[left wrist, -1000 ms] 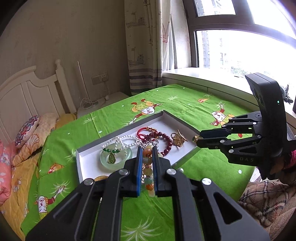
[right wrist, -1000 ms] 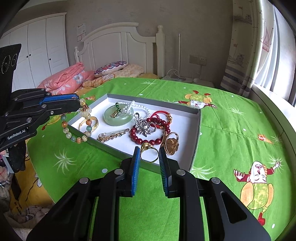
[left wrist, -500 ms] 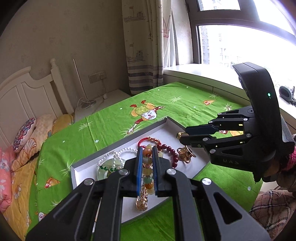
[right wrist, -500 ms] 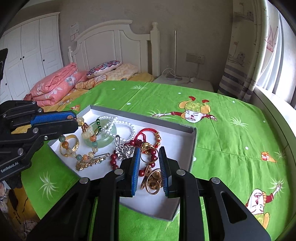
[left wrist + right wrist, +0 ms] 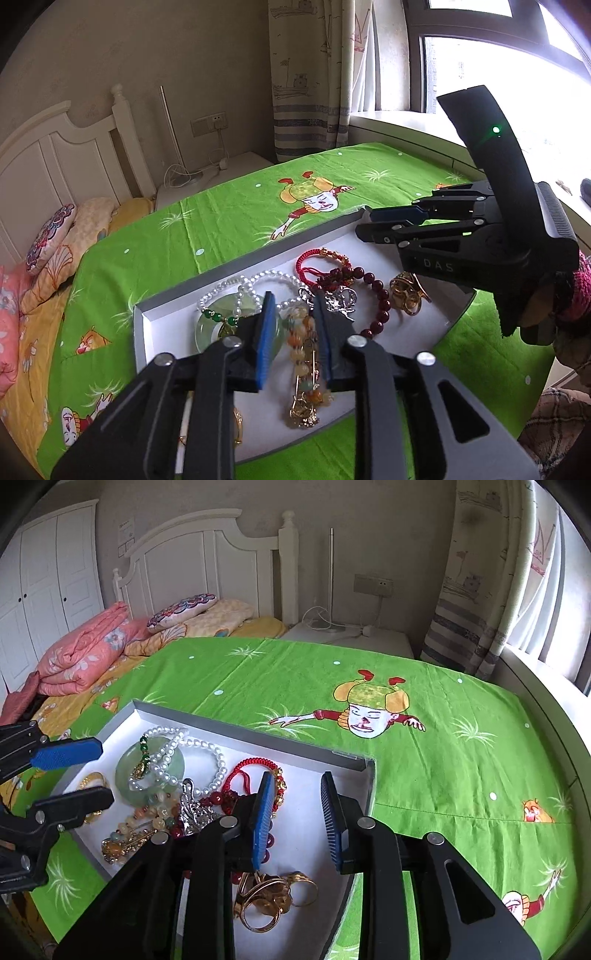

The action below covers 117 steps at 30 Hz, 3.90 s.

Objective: Organize jewelry
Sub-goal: 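Lower the bead bracelet into the tray with the left tool and open it, then lift both open tools away from the tray toward the loose pearls, then grasp a loose white pearl with the right tool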

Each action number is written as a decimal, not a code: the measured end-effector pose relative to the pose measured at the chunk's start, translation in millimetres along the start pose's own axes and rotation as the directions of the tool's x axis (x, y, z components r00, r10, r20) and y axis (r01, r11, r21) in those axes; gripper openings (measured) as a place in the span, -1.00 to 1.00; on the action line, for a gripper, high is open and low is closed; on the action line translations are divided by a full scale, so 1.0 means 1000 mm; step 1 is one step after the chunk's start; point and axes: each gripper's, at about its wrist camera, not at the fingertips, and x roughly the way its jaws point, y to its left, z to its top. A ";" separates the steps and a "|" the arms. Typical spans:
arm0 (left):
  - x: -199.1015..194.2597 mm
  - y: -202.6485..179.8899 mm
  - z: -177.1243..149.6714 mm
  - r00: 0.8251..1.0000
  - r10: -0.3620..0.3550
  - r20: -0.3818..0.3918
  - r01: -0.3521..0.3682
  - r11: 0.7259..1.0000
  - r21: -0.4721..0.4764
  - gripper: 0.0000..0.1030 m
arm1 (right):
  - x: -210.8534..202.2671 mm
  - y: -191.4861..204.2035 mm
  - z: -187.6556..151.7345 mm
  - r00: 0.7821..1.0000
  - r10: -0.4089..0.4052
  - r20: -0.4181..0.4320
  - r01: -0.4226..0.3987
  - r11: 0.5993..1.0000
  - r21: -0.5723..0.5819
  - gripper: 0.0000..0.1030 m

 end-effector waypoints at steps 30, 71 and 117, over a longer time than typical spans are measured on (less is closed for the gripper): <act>-0.070 0.050 -0.106 0.919 0.392 -0.026 -0.382 0.876 -0.293 0.95 | -0.072 -0.001 -0.074 0.994 0.070 0.088 -0.082 0.987 0.139 0.67; -0.061 0.037 -0.122 0.979 0.191 -0.068 -0.202 0.903 -0.380 0.95 | -0.076 0.137 -0.138 0.955 0.285 -0.080 -0.293 0.873 -0.391 -0.70; -0.005 -0.062 -0.067 0.978 0.079 -0.194 -0.167 0.854 -0.494 -0.63 | -0.095 0.014 -0.145 0.998 0.061 0.024 -0.059 0.995 -0.086 -0.69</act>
